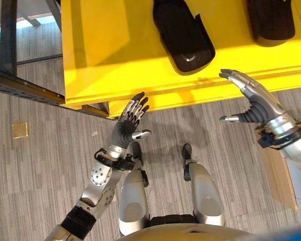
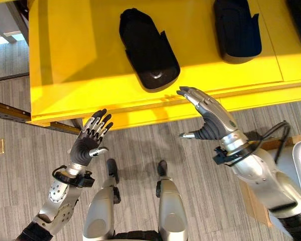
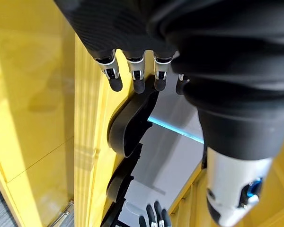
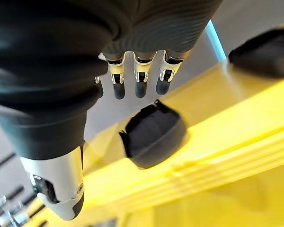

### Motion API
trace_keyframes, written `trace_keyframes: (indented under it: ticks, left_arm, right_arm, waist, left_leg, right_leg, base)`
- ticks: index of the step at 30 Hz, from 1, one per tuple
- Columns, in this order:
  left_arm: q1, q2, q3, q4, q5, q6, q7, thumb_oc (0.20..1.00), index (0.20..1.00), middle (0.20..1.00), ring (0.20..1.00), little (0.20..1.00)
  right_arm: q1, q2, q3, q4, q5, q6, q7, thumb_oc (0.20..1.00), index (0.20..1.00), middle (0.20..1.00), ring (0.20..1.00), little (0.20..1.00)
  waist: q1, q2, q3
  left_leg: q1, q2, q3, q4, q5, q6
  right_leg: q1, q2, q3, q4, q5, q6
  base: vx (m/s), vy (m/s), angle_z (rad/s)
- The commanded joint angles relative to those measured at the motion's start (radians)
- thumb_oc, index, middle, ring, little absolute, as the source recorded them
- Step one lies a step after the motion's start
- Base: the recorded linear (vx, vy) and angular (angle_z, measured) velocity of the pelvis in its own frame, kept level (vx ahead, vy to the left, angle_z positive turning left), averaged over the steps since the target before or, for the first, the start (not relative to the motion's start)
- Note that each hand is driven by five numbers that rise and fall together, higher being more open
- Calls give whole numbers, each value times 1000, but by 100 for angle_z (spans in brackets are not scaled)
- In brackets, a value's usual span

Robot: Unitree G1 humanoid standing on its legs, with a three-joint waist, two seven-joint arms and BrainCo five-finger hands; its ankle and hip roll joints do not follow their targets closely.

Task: Move parts from the plastic box to the shelf.

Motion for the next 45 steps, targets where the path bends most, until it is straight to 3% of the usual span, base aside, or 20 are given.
trace_keyframes:
  ticks: [1,3,6,7,13,17,22,28,38,45]
  left_arm:
    - [39,34,21,-68,46,-77,3,1000,1000,1000,1000,1000]
    - [45,48,33,-81,41,-67,6,1000,1000,1000,1000,1000]
    - [53,78,47,-89,36,-59,-1,1000,1000,1000,1000,1000]
    - [54,88,50,-94,37,-53,-12,1000,1000,1000,1000,1000]
    - [40,112,48,-95,37,-38,-16,1000,1000,1000,1000,1000]
    - [26,125,59,-99,34,-10,-28,1000,1000,1000,1000,1000]
    - [24,131,70,-105,26,2,-36,1000,1000,1000,1000,1000]
    - [27,128,84,-111,19,20,-54,1000,1000,1000,1000,1000]
    - [19,138,95,-109,5,41,-83,1000,1000,1000,1000,1000]
    - [4,127,86,-99,3,49,-99,1000,1000,1000,1000,1000]
  right_arm:
    - [-75,-3,-7,-54,-52,-60,52,1000,1000,1000,1000,1000]
    - [-42,-33,-6,-54,-26,-72,54,1000,1000,1000,1000,1000]
    - [-22,-74,31,-28,-111,-91,47,1000,1000,1000,1000,1000]
    - [-34,-90,63,-5,-213,-86,15,1000,1000,1000,1000,1000]
    - [-135,-121,183,62,-227,-71,31,1000,1000,1000,1000,1000]
    - [-227,-100,292,156,-274,5,-34,1000,1000,1000,1000,1000]
    - [-271,-66,316,205,-332,62,-107,1000,1000,1000,1000,1000]
    - [-272,-24,319,239,-323,100,-61,1000,1000,1000,1000,1000]
    - [-333,21,395,372,-298,78,-28,1000,1000,1000,1000,1000]
    - [-432,56,455,445,-321,64,-56,1000,1000,1000,1000,1000]
  waist:
    - [27,-24,-38]
    - [26,-33,-38]
    - [38,-48,-37]
    - [49,-54,-35]
    - [79,-66,-35]
    - [104,-71,-33]
    - [115,-72,-30]
    - [122,-67,-27]
    - [143,-66,-22]
    - [160,-57,-26]
  left_leg:
    - [51,-21,13,12,-57,29]
    - [54,-19,14,11,-57,29]
    - [53,-17,8,8,-55,26]
    - [54,-17,4,6,-55,26]
    - [53,-17,-6,2,-54,25]
    - [46,-17,-19,5,-51,24]
    - [38,-16,-26,11,-53,24]
    - [32,-18,-29,21,-57,23]
    - [26,-18,-38,28,-56,19]
    - [24,-21,-45,30,-55,18]
  right_leg:
    - [85,-8,-17,-59,68,16]
    - [92,-4,-16,-65,68,16]
    - [106,3,-23,-81,70,17]
    - [113,5,-28,-88,72,18]
    - [129,10,-41,-99,70,17]
    - [137,13,-57,-97,63,14]
    - [135,15,-65,-93,60,12]
    - [134,11,-73,-87,55,10]
    - [136,10,-89,-82,50,8]
    - [135,8,-97,-76,46,5]
  base:
    - [-11,-40,-3]
    - [-4,-62,3]
    - [-11,-94,6]
    - [-4,-75,3]
    - [10,-60,5]
    - [31,-61,12]
    - [7,-13,4]
    - [11,-3,0]
    - [9,-14,0]
    - [1,0,1]
